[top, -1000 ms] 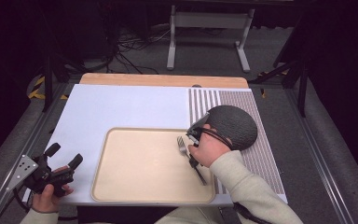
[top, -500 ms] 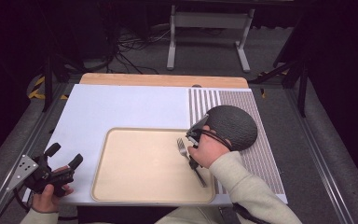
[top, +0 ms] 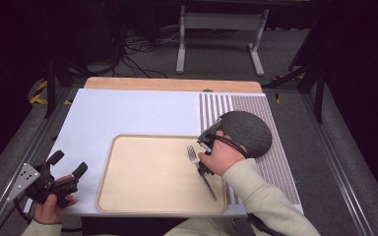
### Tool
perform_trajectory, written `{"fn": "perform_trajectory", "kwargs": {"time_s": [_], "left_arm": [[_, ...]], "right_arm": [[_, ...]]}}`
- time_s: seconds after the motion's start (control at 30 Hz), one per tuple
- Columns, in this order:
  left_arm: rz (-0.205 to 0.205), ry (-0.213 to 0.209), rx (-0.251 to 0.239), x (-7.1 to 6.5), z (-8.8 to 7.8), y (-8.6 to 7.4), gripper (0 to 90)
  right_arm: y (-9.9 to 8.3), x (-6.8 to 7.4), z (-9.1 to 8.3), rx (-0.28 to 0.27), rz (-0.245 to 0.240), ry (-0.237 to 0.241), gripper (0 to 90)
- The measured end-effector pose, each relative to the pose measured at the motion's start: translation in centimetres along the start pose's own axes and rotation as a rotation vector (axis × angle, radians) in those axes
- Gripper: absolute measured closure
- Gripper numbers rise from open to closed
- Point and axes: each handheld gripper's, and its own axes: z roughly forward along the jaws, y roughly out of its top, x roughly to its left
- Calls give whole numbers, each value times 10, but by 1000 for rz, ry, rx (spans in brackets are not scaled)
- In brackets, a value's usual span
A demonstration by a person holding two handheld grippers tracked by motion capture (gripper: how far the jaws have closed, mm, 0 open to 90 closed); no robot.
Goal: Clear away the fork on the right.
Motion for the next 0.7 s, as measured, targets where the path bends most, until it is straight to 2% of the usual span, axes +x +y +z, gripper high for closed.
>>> {"fn": "perform_trajectory", "kwargs": {"time_s": [0.03, 0.07, 0.1, 0.13, 0.23, 0.33, 0.53, 0.57, 0.6, 0.7], "left_arm": [[0, 0, 0, 0, 0, 0, 18], [0, 0, 0, 0, 0, 0, 18], [0, -1, 0, 0, 0, 0, 18], [0, -1, 0, 0, 0, 0, 18], [-1, 0, -1, 0, 0, 0, 18], [0, 0, 0, 0, 0, 0, 17], [-2, -1, 0, 0, 0, 0, 18], [-2, -1, 0, 0, 0, 0, 18], [-1, 0, 0, 0, 0, 0, 18], [-1, 0, 1, 0, 0, 0, 18]], "right_arm": [[0, 1, -2, -31, -24, 6, 571], [0, 1, -2, -31, -24, 6, 571], [-1, 2, -3, -67, -48, 4, 513], [-1, 4, -5, -105, -75, 5, 437], [0, 5, -9, -195, -158, 24, 280], [0, 7, -13, -279, -256, 48, 188], [1, 7, -19, -410, -436, 92, 189], [2, 7, -20, -433, -492, 102, 216], [2, 7, -20, -433, -492, 102, 216], [3, 6, -21, -468, -593, 114, 339]]}}
